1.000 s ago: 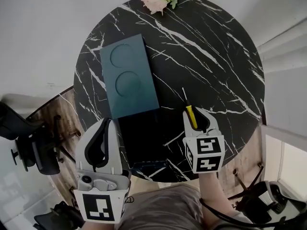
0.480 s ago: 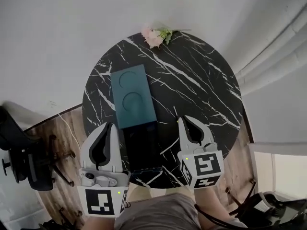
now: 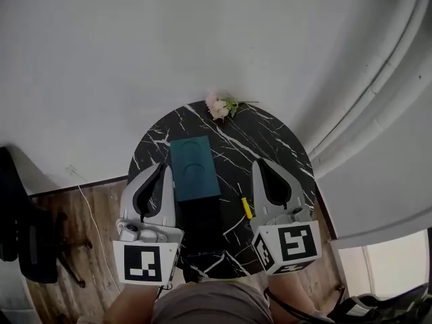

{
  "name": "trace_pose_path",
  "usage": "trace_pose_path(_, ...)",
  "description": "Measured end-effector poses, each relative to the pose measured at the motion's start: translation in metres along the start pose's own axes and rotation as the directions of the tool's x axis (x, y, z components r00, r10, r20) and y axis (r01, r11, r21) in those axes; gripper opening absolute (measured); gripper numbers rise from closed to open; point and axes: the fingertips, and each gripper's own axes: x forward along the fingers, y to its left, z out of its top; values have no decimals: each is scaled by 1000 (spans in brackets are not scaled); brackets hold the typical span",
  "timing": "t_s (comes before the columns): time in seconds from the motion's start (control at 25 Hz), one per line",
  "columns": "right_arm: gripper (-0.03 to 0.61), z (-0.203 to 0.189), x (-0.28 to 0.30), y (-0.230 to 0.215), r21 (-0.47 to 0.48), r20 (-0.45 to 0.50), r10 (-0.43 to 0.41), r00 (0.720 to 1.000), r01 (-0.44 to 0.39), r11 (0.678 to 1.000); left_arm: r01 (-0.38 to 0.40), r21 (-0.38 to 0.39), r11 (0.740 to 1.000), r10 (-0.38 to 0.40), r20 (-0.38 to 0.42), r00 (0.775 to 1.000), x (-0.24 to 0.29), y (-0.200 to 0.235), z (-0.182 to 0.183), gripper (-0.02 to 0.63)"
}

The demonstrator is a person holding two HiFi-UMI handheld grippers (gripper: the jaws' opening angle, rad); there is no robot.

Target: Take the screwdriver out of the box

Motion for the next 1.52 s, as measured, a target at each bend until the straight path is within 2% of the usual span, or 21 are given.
trace_pose_path(0.16, 25, 24, -3, 18, -43, 44, 9, 999, -7, 999, -6, 6, 1000, 6, 46, 999, -7, 11, 19, 0)
trace_pose_path(0.52, 25, 35, -7, 40, -81, 71, 31, 997, -25, 996, -24, 12, 1000, 23, 71, 997, -18, 25, 29, 0)
trace_pose_path(1.52, 25, 26, -23, 25, -52, 68, 43, 997, -39, 998, 0, 19, 1000, -1, 67, 998, -14, -2, 28, 0)
